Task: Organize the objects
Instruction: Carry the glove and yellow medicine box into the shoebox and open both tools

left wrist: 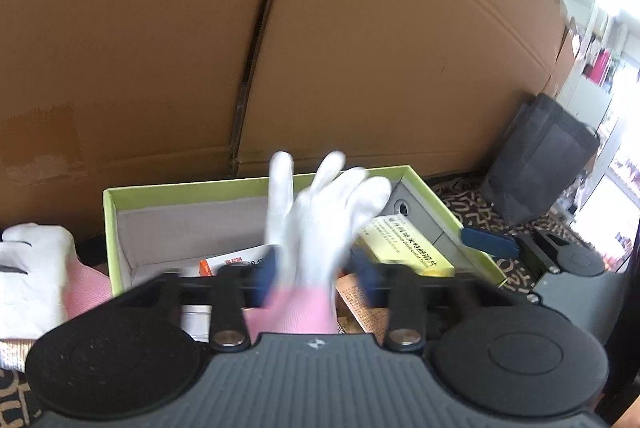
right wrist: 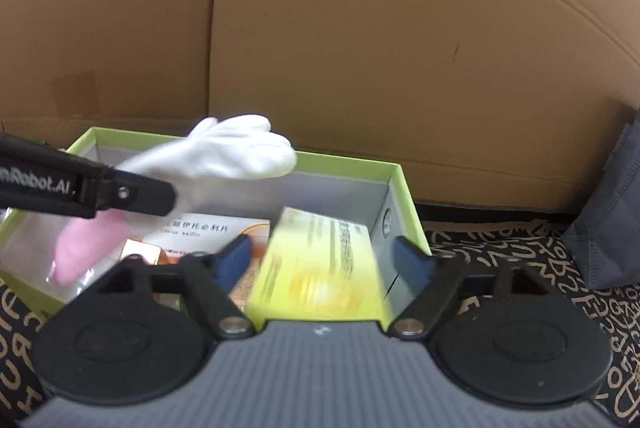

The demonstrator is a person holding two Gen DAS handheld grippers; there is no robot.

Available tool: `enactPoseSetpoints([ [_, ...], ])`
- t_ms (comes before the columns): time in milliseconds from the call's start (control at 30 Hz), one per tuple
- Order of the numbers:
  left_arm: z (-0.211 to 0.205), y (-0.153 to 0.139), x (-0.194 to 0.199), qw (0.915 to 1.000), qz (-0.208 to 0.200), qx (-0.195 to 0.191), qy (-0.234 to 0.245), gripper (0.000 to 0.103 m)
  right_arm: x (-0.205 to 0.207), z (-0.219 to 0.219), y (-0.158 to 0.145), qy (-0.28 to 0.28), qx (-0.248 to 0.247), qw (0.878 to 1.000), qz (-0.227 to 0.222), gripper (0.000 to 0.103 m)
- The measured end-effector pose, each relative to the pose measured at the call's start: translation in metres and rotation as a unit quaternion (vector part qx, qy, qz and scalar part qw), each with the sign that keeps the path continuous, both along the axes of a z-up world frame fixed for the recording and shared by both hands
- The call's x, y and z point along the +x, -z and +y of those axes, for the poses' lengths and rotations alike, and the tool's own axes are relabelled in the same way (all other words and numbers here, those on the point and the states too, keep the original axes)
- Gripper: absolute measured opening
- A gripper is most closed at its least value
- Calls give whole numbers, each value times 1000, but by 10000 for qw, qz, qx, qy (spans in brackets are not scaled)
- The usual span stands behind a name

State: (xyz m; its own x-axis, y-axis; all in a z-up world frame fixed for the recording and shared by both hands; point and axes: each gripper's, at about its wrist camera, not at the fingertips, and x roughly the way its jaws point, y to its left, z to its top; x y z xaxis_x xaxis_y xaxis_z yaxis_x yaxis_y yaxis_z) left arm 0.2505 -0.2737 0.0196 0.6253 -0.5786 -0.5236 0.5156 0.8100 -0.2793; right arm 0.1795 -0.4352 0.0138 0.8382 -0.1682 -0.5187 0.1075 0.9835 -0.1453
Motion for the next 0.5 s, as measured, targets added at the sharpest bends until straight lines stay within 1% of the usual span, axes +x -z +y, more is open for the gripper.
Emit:
enactPoseSetpoints([
  [33, 4, 0, -3, 9999, -111, -46, -119, 89, -5, 0, 1, 6, -66, 9999, -95, 100],
  [67, 8, 0, -7, 9993, -281, -62, -231, 89, -8, 0, 1, 11, -135, 9998, -172, 102],
  [100, 9, -2, -8, 9989, -401, 5, -245, 89, -10, 1, 0, 15, -183, 9996, -220, 103],
  [133, 9, -2, -8, 9988, -426, 106, -227, 89, -14, 1, 0, 6, -198, 9995, -252, 103],
  [200, 11, -2, -7, 9988, -326, 253, -263, 89, -19, 2, 2, -14, -159, 9995, -279, 103],
  [233, 13, -1, -7, 9989, -279, 264, -283, 89, -21, 3, 1, 3, -140, 9995, -294, 103],
  [300, 19, -1, -9, 9990, -261, 216, -293, 89, -20, 10, -2, 44, -91, 9994, -342, 103],
  [433, 28, -5, -18, 9987, -282, 222, -349, 89, -27, 10, -1, 83, 86, 9991, -401, 103],
  [500, 29, -8, -25, 9985, -334, 212, -373, 89, -41, 19, -8, 85, 133, 9990, -424, 103],
])
